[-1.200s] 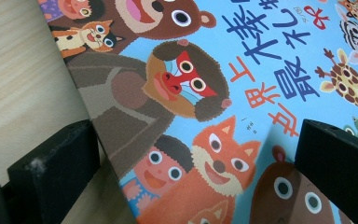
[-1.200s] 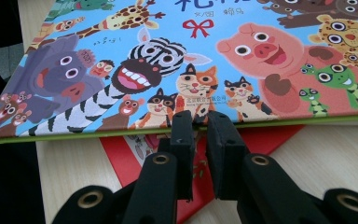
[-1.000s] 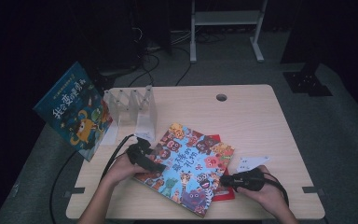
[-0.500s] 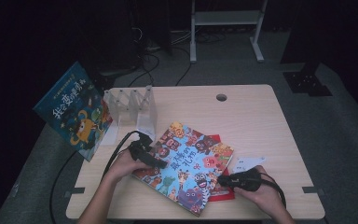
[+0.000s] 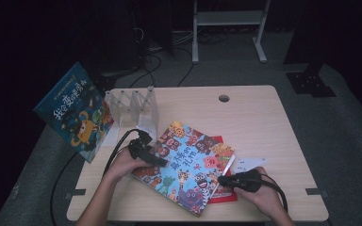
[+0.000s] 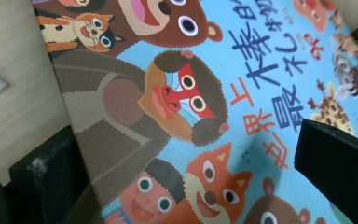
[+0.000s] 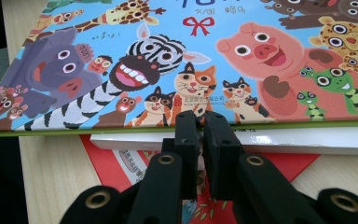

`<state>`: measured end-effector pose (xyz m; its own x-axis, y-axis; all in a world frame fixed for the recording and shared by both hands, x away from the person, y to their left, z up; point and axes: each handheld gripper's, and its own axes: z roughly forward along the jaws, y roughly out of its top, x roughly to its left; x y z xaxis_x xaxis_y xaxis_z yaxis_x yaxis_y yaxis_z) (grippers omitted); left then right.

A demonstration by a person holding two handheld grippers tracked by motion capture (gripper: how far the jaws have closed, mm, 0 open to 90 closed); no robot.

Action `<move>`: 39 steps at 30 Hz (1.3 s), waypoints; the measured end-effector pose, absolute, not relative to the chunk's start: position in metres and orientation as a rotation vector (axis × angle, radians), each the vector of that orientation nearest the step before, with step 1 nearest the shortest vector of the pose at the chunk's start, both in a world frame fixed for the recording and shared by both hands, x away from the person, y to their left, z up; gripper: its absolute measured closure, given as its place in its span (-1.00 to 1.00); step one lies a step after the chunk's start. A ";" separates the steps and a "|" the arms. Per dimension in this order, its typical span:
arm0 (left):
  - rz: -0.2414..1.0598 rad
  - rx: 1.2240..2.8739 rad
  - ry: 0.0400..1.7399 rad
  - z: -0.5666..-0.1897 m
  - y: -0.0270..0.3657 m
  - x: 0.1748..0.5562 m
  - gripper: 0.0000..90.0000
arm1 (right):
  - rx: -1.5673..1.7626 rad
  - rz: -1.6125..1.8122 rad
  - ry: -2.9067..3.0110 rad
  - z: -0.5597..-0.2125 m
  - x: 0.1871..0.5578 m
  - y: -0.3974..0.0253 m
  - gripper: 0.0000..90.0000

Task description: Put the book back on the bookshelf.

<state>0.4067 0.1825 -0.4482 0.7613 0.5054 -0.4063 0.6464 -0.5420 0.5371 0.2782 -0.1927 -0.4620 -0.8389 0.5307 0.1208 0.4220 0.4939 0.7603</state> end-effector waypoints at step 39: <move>-0.121 2.228 0.705 -0.336 0.184 0.422 -0.38 | 0.885 1.281 2.540 -0.462 0.294 -0.169 0.88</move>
<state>0.4223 0.1842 -0.3363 0.8416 0.4493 -0.2998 0.5235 -0.5415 0.6578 0.2938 -0.1693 -0.4618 -0.8116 0.5726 0.1156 0.4335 0.4577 0.7763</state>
